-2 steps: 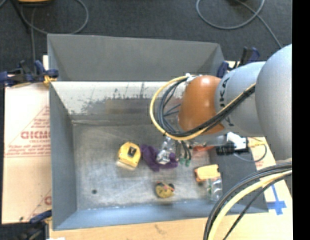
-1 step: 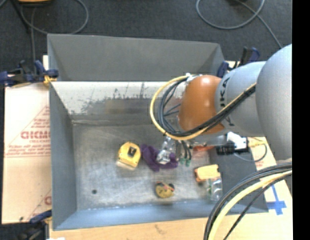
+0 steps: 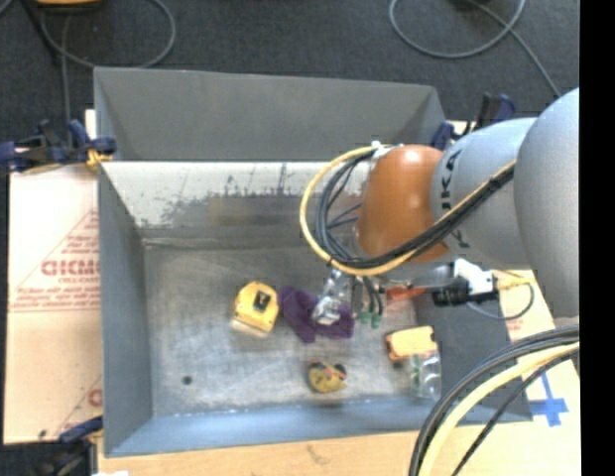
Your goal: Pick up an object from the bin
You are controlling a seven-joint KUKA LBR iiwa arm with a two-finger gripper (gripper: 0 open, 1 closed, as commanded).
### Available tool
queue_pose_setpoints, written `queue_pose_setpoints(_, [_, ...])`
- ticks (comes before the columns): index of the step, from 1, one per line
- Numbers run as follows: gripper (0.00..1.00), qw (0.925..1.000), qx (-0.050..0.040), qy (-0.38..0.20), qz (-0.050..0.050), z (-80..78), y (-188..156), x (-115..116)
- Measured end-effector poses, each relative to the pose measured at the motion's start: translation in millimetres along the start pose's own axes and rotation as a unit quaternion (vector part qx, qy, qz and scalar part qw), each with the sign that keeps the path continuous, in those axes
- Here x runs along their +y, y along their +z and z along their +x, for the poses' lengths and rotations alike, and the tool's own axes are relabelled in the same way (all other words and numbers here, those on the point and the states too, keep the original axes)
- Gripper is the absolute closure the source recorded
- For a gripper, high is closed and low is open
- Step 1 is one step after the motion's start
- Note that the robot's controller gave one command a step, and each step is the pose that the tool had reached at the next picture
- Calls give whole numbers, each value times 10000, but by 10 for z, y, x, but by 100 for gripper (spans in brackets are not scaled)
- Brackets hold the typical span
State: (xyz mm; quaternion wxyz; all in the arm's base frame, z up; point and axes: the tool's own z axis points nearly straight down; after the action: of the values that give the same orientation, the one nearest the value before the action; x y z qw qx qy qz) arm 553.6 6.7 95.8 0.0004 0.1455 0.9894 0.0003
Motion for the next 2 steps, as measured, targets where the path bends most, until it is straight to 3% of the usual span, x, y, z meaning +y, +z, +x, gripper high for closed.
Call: queue_pose_setpoints(2, [100,10000,20,-5,7,3,-483,-4])
